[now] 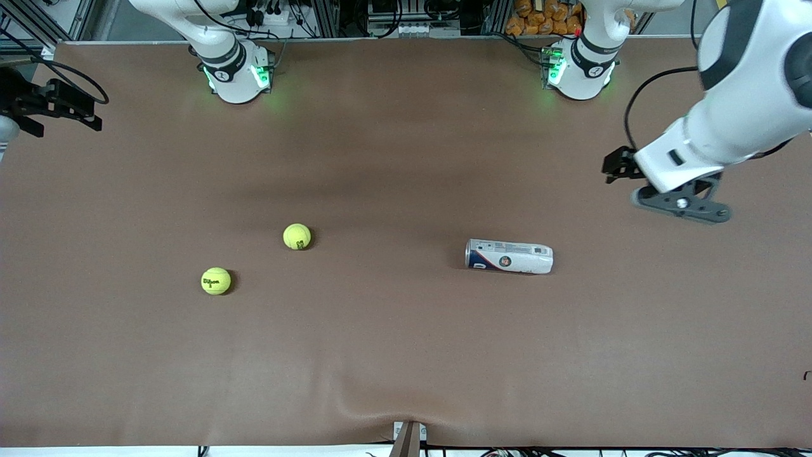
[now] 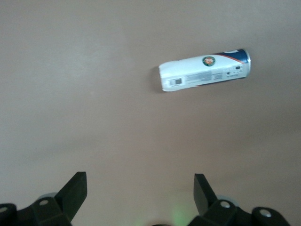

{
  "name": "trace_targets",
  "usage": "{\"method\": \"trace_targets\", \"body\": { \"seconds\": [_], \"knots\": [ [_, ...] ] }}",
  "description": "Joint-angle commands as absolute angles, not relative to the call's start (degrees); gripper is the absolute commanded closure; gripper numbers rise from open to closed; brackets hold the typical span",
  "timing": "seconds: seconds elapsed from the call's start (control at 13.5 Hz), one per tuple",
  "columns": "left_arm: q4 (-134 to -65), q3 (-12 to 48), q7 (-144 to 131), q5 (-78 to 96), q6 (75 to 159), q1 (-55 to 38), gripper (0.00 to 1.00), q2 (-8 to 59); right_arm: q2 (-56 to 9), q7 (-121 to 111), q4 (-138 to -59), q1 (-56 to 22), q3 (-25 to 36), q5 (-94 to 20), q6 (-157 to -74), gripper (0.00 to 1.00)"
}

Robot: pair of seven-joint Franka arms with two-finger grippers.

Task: Insert tennis ball vertically with right arm
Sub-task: 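Move the left gripper over the white tennis-ball can and lower it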

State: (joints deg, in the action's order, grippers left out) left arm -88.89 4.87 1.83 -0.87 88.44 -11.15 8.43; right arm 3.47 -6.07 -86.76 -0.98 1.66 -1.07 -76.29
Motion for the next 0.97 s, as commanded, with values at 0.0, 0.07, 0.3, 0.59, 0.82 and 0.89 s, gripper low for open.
{"method": "trace_targets", "body": {
  "seconds": [0.0, 0.07, 0.3, 0.59, 0.82, 0.89],
  "knots": [
    [-88.24, 4.57, 2.02, -2.98, 88.77, -15.02, 0.00, 10.80, 3.08, -5.45, -85.87, -0.44, 1.23, -1.14, -75.32, 0.00],
    [-88.16, 4.66, 2.02, -3.68, 88.86, -16.51, 0.00, 11.77, 3.08, -5.45, -85.87, -0.44, 1.23, -1.14, -75.41, 0.00],
    [-87.89, 4.92, 2.54, -3.87, 89.47, -18.71, 0.00, 15.19, 3.08, -5.36, -85.87, -0.44, 1.23, -1.14, -75.32, 0.00],
    [-88.07, 5.01, 7.89, -4.65, 91.05, -20.39, 0.00, 18.62, 3.08, -5.45, -85.87, -0.44, 1.23, -1.14, -75.32, 0.00],
    [-88.15, 5.10, 12.29, -7.99, 91.58, -21.96, 0.00, 21.09, 3.08, -5.36, -85.87, -0.35, 1.23, -1.14, -75.32, 0.00],
    [-88.15, 5.18, 14.04, -9.65, 91.84, -22.58, 0.00, 21.62, 3.08, -5.36, -85.87, -0.35, 1.23, -1.14, -75.32, 0.00]
  ]
}}
